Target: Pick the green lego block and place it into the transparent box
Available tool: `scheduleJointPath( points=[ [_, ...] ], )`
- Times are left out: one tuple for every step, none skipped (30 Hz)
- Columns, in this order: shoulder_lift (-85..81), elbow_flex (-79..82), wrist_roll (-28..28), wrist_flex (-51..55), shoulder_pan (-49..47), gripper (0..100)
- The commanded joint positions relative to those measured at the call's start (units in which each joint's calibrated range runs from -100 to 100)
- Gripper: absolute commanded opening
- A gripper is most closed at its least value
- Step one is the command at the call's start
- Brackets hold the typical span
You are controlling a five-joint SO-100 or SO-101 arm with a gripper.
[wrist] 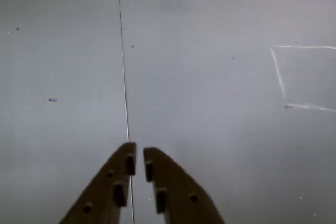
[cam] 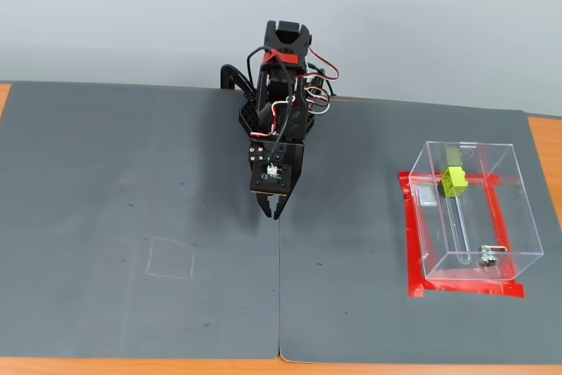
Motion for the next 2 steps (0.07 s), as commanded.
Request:
scheduleJointPath(
  points=[
    [-0.3, 0.4, -0.1, -0.5, -0.2, 2],
    [-0.3, 0.4, -0.1, -0.5, -0.2, 2]
  ],
)
